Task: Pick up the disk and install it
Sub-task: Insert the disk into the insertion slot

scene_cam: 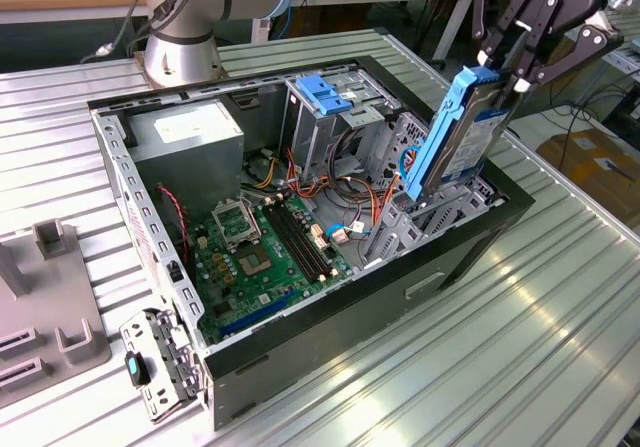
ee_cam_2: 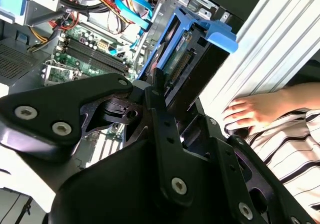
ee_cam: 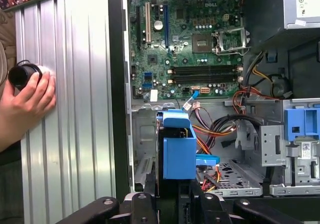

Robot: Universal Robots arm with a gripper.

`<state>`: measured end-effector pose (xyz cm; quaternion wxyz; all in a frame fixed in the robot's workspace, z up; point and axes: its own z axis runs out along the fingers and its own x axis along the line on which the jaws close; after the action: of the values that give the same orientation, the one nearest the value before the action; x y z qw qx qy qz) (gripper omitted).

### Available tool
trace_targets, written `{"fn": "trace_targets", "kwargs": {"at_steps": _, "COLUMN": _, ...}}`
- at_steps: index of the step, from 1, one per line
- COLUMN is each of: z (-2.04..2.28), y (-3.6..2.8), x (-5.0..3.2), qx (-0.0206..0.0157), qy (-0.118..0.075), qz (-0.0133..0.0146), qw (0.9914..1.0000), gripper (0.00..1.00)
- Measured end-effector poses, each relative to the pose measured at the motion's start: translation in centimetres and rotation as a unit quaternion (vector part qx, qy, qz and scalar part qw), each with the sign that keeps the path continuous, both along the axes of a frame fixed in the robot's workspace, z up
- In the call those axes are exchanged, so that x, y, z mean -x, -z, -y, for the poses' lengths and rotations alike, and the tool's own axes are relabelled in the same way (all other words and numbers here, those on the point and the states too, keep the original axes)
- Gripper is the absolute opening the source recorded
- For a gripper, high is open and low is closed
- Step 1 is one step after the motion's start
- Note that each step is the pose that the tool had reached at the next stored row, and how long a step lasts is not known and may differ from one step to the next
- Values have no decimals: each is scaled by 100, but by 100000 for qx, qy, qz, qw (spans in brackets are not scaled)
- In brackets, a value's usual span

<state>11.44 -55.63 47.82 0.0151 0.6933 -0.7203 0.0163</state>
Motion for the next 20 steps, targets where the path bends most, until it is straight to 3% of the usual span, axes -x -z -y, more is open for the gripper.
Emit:
{"fn": "trace_targets", "kwargs": {"at_steps": 6, "z": -5, "y": 124, "x": 0, "qx": -62, "qy": 0, "qz": 0, "qw": 100000, "gripper": 35}}
{"fn": "trace_targets", "kwargs": {"at_steps": 14, "z": -57, "y": 165, "x": 0, "qx": -51, "qy": -3, "qz": 0, "qw": 100000, "gripper": 35}}
{"fn": "trace_targets", "kwargs": {"at_steps": 20, "z": -61, "y": 177, "x": 0, "qx": -58, "qy": -2, "qz": 0, "qw": 100000, "gripper": 35}}
